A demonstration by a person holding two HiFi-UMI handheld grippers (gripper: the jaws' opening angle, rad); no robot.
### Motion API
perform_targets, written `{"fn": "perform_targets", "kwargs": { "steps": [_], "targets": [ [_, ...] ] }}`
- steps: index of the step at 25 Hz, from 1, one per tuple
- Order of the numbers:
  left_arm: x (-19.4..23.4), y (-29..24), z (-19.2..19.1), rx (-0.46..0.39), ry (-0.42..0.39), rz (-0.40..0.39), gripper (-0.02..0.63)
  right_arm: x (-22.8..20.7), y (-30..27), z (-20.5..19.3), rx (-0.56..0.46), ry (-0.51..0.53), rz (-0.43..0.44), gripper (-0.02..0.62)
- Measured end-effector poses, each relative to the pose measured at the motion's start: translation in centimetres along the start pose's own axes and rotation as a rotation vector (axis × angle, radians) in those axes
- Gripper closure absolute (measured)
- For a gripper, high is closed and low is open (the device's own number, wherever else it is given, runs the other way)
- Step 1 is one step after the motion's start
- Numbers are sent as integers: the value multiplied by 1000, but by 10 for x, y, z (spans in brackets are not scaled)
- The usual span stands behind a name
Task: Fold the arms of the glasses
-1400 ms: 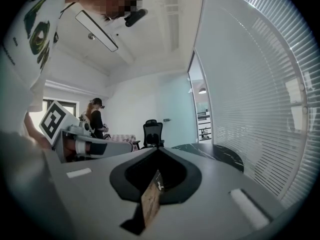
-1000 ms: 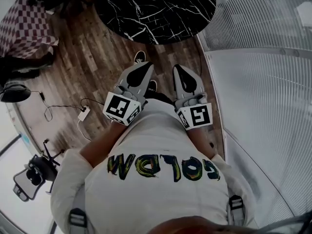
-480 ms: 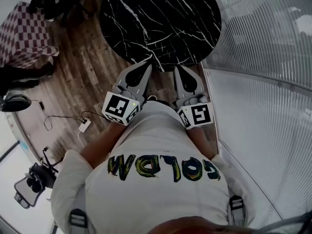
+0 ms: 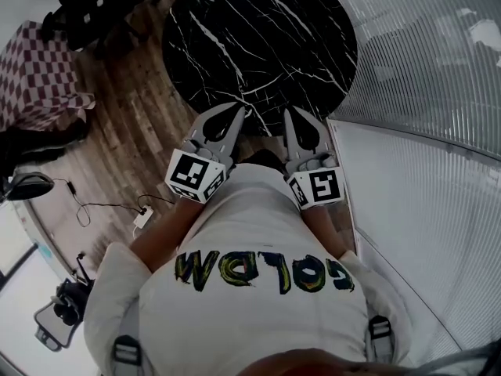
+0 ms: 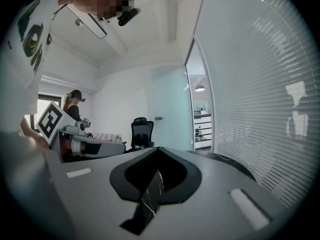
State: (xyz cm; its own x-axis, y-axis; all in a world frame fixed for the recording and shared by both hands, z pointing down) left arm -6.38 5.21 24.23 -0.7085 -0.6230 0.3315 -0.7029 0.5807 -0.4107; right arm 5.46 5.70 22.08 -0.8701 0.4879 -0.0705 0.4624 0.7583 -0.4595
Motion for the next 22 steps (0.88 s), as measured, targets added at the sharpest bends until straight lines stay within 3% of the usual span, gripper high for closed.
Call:
{"fn": "perform_targets", "kwargs": {
  "steps": [12, 22],
  "targets": [
    [11, -29, -4, 69, -8, 29, 604, -27, -18, -1, 28, -22, 19, 592],
    [22, -66, -40, 189, 2, 125, 603, -77, -41, -25, 126, 69, 53, 592]
  ]
}}
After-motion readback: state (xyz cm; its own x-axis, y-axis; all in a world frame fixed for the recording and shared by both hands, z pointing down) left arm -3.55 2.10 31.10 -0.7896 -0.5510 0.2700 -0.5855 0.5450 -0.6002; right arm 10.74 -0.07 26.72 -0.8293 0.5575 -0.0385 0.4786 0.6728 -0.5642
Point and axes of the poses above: the fingertips, and each gripper's own axes: y backward along the fingers, x to its left, z out of its top, the point moved 3 cm from there along y, backward along the fingers, and after that the axes turned 15 degrees about x, right-handed, at the moved point
